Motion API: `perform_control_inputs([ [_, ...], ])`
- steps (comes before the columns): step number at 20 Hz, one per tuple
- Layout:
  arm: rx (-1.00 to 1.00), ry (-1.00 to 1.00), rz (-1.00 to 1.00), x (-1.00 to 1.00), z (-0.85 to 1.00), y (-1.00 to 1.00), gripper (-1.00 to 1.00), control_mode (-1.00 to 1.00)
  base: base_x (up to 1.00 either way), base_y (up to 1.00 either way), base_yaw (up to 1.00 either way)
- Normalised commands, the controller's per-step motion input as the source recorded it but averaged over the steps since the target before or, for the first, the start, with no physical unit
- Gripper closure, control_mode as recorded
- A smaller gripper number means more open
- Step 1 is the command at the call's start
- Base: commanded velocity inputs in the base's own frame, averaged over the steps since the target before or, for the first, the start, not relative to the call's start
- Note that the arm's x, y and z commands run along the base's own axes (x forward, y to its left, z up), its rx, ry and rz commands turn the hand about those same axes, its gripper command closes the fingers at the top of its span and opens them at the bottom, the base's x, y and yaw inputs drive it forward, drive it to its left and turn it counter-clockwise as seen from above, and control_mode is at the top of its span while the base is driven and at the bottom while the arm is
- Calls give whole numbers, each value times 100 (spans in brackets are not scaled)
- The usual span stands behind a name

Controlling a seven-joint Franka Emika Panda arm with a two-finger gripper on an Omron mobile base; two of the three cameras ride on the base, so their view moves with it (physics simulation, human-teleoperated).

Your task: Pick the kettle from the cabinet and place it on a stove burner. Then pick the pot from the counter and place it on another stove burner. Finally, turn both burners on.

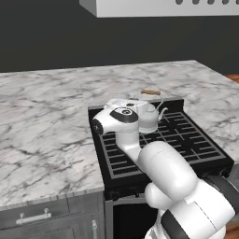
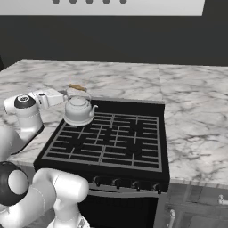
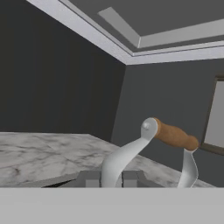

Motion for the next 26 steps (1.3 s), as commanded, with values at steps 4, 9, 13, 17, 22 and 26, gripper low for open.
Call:
perform_control_inputs([
  [4, 0, 0, 0, 12, -13, 7, 100, -100, 0, 0, 0],
  [9, 0, 0, 0, 12, -11, 5, 100, -100, 0, 0, 0],
  [13, 0, 0, 0, 14, -13, 5, 100, -100, 0, 0, 0],
  [17, -1, 0, 0, 14, -13, 5, 100, -100, 0, 0, 0],
  [22, 0, 0, 0, 13, -10, 3, 100, -100, 0, 0, 0],
  [26, 0, 0, 0, 15, -7, 1, 100, -100, 0, 0, 0],
])
